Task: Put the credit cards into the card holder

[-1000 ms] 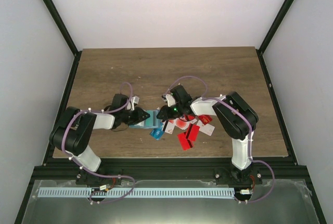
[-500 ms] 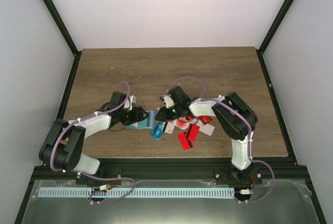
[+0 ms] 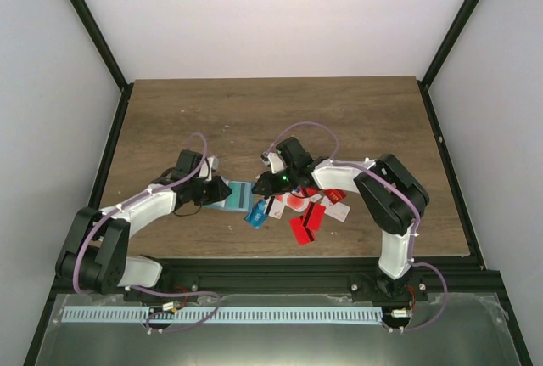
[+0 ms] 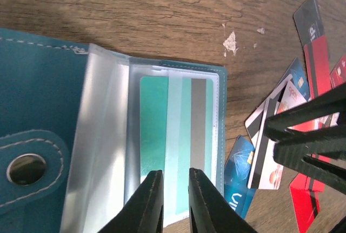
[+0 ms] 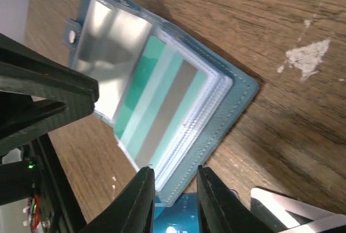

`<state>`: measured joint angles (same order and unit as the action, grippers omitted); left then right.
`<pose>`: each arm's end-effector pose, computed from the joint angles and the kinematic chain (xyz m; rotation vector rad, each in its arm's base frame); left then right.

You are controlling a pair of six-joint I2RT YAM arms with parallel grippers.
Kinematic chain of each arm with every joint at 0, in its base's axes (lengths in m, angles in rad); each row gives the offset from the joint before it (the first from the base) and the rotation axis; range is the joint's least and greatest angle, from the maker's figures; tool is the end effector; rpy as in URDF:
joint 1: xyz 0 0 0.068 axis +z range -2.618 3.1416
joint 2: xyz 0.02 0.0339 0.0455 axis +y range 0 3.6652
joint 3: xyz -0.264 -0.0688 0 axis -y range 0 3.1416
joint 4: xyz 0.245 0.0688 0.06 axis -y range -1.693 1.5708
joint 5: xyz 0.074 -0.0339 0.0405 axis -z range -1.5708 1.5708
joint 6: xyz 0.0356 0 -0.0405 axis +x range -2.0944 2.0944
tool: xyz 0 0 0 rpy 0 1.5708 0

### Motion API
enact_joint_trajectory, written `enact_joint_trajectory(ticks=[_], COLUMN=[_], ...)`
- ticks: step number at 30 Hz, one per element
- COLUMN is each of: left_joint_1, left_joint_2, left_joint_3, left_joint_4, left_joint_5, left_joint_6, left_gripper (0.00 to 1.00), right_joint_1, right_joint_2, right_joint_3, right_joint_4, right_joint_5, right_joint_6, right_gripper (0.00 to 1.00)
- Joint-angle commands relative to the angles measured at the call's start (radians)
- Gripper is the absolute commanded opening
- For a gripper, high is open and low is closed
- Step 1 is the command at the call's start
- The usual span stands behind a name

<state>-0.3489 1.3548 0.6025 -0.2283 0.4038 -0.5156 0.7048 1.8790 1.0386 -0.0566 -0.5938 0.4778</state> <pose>0.2233 -0.0961 0.1591 -0.0563 2.6556 -0.8303 0.2711 0.2567 0.1417 -0.5833 2.6054 1.1926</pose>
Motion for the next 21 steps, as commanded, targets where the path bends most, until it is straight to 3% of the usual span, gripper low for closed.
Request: enact_joint_trajectory(ticks=[1, 7, 21], left_joint_1=[-0.003, -0.003, -0.005], left_joint_2=[0.007, 0.046, 0.132], left_joint_3=[0.017, 0.014, 0.011], left_joint_4=[-0.016, 0.012, 0.051], left_joint_5=[-0.024, -0.011, -0.012], left_joint_6=[0.024, 0.028, 0.037], left_gripper=[0.13, 0.07, 0.04], right_joint_1=[0.01, 0.011, 0.012], right_joint_2=[-0.031, -0.021, 0.011], right_joint_3=[0.0, 0.001, 0.011], right_joint_4=[0.027, 0.049, 0.093], right_joint_5=[-0.045, -0.074, -0.129], right_joint_6=[0.029, 0.049, 0.089], right_gripper=[0.24, 0.24, 0.24])
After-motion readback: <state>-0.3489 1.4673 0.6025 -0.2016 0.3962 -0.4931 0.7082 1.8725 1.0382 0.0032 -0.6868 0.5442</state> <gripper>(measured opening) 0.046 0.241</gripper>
